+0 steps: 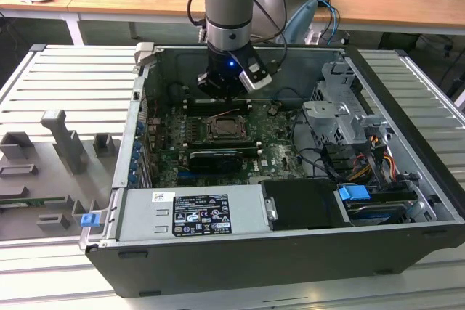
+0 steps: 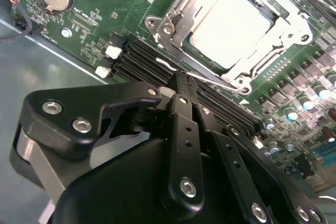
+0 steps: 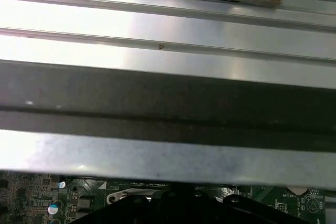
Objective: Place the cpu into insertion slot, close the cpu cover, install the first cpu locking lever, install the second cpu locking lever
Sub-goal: 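Install the first cpu locking lever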
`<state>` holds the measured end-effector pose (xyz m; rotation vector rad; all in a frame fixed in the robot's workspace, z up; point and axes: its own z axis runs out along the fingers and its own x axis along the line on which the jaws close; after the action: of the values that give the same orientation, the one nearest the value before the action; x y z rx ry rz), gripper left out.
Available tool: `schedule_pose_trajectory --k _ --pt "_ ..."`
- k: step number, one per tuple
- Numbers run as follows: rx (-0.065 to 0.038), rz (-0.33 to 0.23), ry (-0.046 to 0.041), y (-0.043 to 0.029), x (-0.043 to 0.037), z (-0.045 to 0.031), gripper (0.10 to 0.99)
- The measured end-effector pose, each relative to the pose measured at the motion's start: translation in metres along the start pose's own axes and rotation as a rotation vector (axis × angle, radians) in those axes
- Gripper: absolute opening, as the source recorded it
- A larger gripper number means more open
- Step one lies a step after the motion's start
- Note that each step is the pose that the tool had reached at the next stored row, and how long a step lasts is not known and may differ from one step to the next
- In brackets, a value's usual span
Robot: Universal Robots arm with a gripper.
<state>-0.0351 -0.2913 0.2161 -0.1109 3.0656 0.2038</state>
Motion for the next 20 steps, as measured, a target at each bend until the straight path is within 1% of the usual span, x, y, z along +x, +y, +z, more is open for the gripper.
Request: schedule_pose_trajectory --k 4,8,10,20 --pt "0.0 -0.004 0.0005 -0.0005 -0.0036 0.0012 0.106" --pt "-0.002 -0.028 0.0036 -0.0018 -0.0043 0.0024 0.106" --pt "-0.002 -0.029 0.0037 -0.0026 -0.006 0.0038 0.106" --pt "-0.002 -0.028 0.0036 -0.0041 -0.0084 0.0107 0.106"
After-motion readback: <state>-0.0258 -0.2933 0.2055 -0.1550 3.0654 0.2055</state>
